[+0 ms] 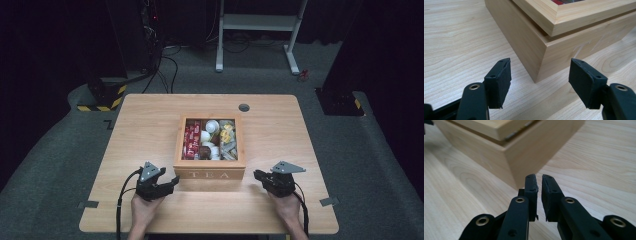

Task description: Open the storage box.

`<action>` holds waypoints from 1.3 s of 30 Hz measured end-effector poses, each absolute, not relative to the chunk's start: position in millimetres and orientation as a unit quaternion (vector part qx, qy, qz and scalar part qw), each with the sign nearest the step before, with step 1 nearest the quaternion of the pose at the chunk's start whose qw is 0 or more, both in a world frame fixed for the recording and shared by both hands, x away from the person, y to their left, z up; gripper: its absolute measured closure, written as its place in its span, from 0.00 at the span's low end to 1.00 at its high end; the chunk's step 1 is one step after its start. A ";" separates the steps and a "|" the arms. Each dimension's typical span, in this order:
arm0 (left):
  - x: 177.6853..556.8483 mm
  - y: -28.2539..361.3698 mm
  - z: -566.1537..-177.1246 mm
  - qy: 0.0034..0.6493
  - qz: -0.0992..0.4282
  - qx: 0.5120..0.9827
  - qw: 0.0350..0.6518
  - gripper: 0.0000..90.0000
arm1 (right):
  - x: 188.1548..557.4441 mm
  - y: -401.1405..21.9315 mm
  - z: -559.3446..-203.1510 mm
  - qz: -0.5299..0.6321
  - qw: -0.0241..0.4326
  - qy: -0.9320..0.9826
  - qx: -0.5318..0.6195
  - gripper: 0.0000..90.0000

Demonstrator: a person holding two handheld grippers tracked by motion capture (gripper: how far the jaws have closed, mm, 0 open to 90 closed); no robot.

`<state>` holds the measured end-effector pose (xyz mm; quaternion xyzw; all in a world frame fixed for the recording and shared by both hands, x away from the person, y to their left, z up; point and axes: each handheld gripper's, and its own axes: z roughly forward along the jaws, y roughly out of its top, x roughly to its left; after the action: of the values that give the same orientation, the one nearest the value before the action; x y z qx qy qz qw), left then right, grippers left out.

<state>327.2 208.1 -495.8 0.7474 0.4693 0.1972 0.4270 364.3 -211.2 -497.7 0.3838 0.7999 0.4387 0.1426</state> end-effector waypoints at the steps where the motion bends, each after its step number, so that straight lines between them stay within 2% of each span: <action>1: 327.2 208.1 -495.8 0.469 0.197 0.747 0.427 0.39 | 364.3 -211.2 -497.7 0.439 0.143 0.800 0.384 0.92; 14: 326.8 207.3 -492.4 0.468 0.198 0.746 0.431 0.39 | 362.1 -182.3 -475.7 0.452 0.140 0.814 0.336 0.94; 39: 328.2 200.4 -482.1 0.451 0.206 0.751 0.435 0.39 | 365.3 -180.7 -462.1 0.459 0.148 0.811 0.330 0.99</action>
<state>328.2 200.4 -482.1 0.7513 0.4514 0.2065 0.4350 365.3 -180.7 -462.1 0.3304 0.8112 0.4593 0.1475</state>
